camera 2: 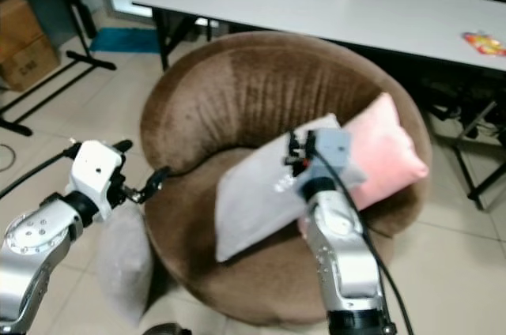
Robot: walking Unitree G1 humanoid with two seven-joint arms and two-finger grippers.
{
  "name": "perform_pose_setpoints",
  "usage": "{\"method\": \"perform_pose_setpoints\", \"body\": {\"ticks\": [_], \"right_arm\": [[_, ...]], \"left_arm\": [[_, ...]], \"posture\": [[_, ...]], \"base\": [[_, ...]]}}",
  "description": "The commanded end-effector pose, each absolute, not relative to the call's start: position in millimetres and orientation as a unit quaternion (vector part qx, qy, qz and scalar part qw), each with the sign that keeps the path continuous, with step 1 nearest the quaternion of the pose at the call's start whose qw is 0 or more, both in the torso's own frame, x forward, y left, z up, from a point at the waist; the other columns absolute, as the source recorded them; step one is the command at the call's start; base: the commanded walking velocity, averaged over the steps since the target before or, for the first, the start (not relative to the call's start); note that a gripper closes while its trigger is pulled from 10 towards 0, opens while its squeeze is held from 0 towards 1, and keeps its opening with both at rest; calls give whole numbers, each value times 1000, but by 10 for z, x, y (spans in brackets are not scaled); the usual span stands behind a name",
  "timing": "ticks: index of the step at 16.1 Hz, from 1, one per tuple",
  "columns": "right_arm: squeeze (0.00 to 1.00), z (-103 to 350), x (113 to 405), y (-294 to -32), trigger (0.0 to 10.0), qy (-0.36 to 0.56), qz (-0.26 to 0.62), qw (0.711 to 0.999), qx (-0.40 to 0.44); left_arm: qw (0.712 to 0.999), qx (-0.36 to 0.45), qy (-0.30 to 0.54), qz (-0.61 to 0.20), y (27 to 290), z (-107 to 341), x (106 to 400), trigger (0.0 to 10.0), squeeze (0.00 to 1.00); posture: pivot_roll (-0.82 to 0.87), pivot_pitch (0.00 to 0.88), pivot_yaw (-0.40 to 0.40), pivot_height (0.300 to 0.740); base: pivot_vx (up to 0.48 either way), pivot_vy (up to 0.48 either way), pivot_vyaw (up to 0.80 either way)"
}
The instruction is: Move the pillow to the sofa from floor
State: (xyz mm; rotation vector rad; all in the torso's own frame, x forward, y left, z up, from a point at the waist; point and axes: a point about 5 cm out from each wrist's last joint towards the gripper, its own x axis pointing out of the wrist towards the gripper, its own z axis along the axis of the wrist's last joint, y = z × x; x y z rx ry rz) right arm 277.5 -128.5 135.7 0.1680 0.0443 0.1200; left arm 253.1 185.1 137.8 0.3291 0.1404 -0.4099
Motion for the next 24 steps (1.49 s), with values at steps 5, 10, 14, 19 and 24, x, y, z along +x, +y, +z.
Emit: {"method": "perform_pose_setpoints", "body": {"ticks": [5,10,14,19,24], "right_arm": [[0,1381,2729,-1403,10000,48,64,995,67],[0,1382,2733,-1360,10000,63,86,992,63],[0,1381,2732,-1358,10000,68,88,991,69],[0,1322,2737,-1362,10000,86,87,991,63],[0,1269,2740,-1456,10000,93,48,993,56]], "left_arm": [[965,167,54,-194,1794,1418,2577,10000,0],[967,166,53,-187,1792,1418,2576,10000,0],[967,167,52,-184,1803,1415,2568,10000,0],[971,166,39,-170,1799,1427,2607,10000,0],[971,164,40,-167,1797,1408,2628,10000,0]], "posture": [[-79,0,-36,740],[-71,0,-50,740],[-69,0,-56,740],[-71,0,-54,740],[-71,0,-50,740]], "base": [[0,415,0],[0,415,0],[0,419,0],[0,253,320],[296,0,320]]}}
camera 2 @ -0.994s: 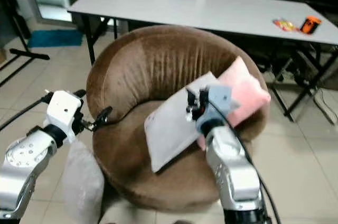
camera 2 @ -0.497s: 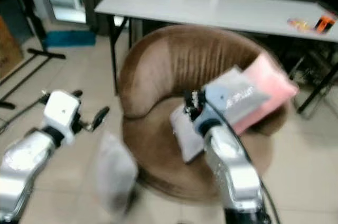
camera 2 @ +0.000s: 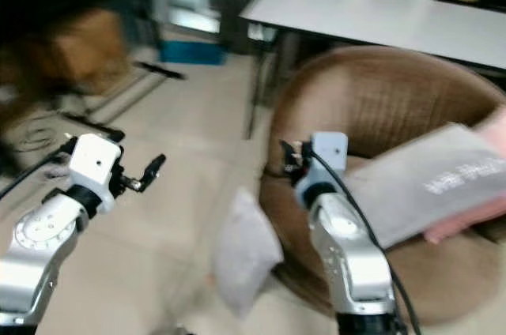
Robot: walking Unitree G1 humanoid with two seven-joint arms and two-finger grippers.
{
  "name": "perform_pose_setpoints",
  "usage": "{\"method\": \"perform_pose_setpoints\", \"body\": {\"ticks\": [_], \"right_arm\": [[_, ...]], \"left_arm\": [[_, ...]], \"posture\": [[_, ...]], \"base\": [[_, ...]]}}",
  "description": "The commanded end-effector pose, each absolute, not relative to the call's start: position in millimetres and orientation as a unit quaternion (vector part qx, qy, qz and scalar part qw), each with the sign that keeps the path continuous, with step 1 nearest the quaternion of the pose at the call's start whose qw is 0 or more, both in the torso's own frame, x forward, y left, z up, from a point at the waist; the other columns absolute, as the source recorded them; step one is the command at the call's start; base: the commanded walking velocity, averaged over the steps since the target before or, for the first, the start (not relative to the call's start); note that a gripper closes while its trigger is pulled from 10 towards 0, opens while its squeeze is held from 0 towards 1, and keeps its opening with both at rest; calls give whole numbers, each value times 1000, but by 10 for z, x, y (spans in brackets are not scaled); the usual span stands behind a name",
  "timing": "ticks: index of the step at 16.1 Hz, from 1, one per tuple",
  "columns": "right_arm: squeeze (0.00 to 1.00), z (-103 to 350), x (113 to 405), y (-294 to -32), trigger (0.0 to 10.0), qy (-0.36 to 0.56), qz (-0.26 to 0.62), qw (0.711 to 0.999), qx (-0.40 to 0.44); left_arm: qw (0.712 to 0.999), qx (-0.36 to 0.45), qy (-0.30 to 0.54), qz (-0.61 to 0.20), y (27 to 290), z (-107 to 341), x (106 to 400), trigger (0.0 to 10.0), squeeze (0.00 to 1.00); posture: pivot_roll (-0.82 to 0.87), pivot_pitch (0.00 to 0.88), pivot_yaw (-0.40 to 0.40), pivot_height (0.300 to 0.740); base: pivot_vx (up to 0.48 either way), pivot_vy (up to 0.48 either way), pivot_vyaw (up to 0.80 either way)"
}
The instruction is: Move the pillow to the sofa from floor
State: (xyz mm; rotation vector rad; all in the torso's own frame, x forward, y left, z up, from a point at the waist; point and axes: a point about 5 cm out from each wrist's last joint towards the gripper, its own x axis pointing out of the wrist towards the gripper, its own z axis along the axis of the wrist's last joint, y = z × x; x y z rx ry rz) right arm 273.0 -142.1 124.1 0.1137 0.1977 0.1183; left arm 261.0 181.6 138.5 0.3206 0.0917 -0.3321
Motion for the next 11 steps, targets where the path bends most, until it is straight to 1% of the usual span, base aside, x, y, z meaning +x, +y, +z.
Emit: {"method": "perform_pose_setpoints", "body": {"ticks": [1,11], "right_arm": [[0,1259,2746,-1479,10000,93,38,994,37],[0,1251,2739,-1483,10000,88,36,995,11]], "left_arm": [[971,167,39,-166,1795,1406,2647,10000,0],[970,173,38,-164,1800,1386,2656,10000,0]], "posture": [[-71,0,-50,740],[-71,0,-51,740]], "base": [[296,0,0],[289,0,0]]}}
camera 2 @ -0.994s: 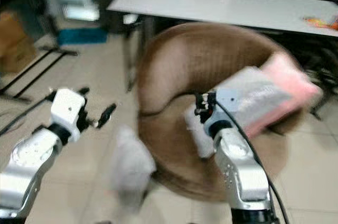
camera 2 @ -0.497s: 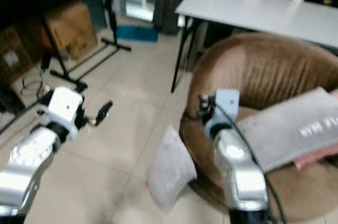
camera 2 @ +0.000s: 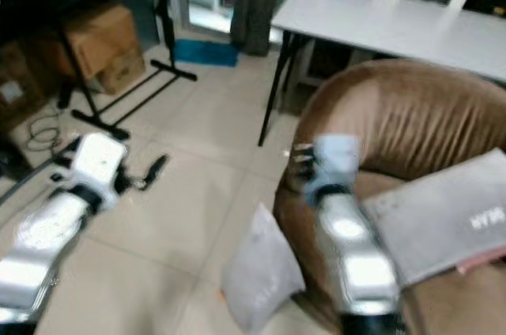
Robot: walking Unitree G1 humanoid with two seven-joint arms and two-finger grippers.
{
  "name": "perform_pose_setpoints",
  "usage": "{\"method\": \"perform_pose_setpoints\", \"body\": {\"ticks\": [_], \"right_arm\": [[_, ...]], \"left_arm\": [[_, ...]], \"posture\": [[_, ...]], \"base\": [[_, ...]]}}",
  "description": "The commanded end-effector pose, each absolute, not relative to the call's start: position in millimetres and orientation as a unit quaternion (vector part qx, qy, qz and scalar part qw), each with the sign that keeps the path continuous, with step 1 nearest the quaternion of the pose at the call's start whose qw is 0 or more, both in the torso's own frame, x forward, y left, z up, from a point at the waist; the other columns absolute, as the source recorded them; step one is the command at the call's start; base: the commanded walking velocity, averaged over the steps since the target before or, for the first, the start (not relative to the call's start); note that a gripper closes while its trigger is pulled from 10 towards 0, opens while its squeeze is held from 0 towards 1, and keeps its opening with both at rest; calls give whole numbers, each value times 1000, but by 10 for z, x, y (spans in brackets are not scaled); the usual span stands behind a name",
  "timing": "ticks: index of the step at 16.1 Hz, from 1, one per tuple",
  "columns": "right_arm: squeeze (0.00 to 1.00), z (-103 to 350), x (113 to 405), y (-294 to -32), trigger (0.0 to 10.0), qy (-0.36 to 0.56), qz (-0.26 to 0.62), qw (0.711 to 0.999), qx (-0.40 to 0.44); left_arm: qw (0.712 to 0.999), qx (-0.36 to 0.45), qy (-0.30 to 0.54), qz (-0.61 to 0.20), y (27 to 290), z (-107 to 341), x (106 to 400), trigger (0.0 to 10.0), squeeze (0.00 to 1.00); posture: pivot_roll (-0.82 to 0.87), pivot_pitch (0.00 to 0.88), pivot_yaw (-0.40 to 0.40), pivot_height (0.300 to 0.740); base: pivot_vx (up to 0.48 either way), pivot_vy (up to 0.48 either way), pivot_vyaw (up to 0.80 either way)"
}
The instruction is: Move the pillow to the sofa from floor
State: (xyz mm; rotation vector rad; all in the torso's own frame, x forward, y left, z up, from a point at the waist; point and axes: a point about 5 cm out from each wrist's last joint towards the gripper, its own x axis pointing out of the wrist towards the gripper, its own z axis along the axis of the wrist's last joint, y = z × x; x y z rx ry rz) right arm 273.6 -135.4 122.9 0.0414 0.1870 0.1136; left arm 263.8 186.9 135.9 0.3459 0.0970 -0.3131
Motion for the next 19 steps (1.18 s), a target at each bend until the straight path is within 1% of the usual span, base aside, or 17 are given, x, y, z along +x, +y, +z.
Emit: {"method": "perform_pose_setpoints", "body": {"ticks": [1,2,7,9,17,19], "right_arm": [[0,1255,2736,-1490,10000,87,45,995,7],[0,1240,2726,-1495,10000,91,54,994,-7],[0,1184,2705,-1552,10000,99,44,994,7],[0,1171,2713,-1569,10000,99,38,994,8],[0,1171,2721,-1532,10000,97,43,994,14],[0,1169,2725,-1529,10000,97,43,994,14]], "left_arm": [[970,177,35,-165,1798,1387,2650,10000,0],[969,178,35,-166,1799,1379,2646,10000,0],[966,186,33,-175,1826,1361,2627,10000,0],[968,184,33,-166,1857,1336,2617,10000,0],[973,181,30,-140,1898,1315,2628,10000,0],[973,181,29,-139,1898,1315,2631,10000,0]], "posture": [[-71,0,-53,740],[-71,0,-53,740],[-71,0,-56,705],[-76,0,-54,690],[-73,0,-58,625],[-73,0,-58,615]], "base": [[0,0,0],[0,0,0],[0,0,0],[0,0,0],[0,0,0],[0,0,0]]}}
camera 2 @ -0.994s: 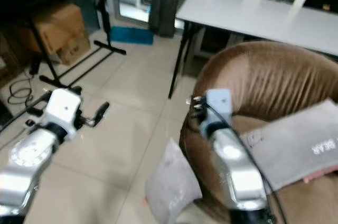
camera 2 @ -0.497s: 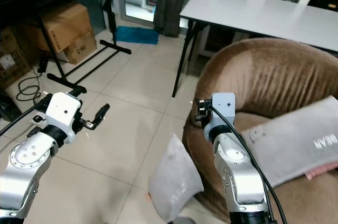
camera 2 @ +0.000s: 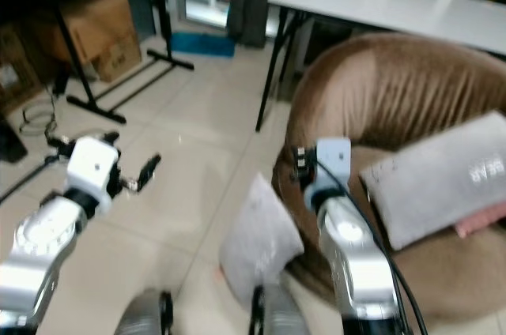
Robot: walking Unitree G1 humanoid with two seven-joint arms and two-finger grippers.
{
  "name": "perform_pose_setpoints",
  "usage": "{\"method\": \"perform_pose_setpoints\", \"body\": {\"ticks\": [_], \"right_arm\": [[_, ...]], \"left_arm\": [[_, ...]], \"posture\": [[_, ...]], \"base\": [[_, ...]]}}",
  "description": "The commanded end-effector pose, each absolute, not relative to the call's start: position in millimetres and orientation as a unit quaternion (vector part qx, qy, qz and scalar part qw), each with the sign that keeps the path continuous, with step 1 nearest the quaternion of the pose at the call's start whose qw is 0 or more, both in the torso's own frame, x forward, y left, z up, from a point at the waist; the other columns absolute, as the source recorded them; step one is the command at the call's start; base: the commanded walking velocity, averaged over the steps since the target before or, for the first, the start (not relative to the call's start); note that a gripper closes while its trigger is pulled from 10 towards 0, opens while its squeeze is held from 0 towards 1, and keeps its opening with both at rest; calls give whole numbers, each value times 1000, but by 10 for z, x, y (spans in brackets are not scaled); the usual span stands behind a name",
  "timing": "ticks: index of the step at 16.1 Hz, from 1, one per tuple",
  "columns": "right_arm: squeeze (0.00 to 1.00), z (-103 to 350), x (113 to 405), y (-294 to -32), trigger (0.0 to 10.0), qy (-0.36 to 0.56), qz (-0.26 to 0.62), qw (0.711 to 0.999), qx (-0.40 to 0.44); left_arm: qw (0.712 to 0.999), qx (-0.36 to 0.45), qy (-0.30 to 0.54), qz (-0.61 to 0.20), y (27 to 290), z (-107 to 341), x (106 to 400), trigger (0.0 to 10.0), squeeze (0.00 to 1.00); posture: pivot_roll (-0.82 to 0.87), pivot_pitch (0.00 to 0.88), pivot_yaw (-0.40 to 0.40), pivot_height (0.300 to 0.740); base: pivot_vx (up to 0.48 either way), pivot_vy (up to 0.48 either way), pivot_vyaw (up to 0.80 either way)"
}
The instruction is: Move the pillow to the sofa from floor
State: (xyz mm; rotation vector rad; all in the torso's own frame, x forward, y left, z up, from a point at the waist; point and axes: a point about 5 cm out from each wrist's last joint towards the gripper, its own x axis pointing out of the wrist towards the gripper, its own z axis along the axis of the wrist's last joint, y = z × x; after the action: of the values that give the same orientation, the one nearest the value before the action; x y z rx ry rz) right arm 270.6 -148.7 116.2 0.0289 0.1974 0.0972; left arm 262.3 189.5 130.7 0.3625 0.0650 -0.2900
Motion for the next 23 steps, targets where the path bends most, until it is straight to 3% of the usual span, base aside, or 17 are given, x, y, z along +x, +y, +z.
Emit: {"method": "perform_pose_setpoints", "body": {"ticks": [1,8,23], "right_arm": [[0,1169,2727,-1528,10000,97,43,994,14],[0,1161,2739,-1527,10000,97,42,994,-2],[0,1167,2773,-1563,10000,91,40,995,-21]], "left_arm": [[973,181,29,-139,1898,1315,2632,10000,0],[973,173,29,-147,1873,1308,2637,10000,0],[972,173,24,-155,1859,1339,2666,10000,0]], "posture": [[-73,0,-58,610],[-75,0,-57,577],[-71,0,-55,577]], "base": [[0,0,0],[0,0,0],[323,0,0]]}}
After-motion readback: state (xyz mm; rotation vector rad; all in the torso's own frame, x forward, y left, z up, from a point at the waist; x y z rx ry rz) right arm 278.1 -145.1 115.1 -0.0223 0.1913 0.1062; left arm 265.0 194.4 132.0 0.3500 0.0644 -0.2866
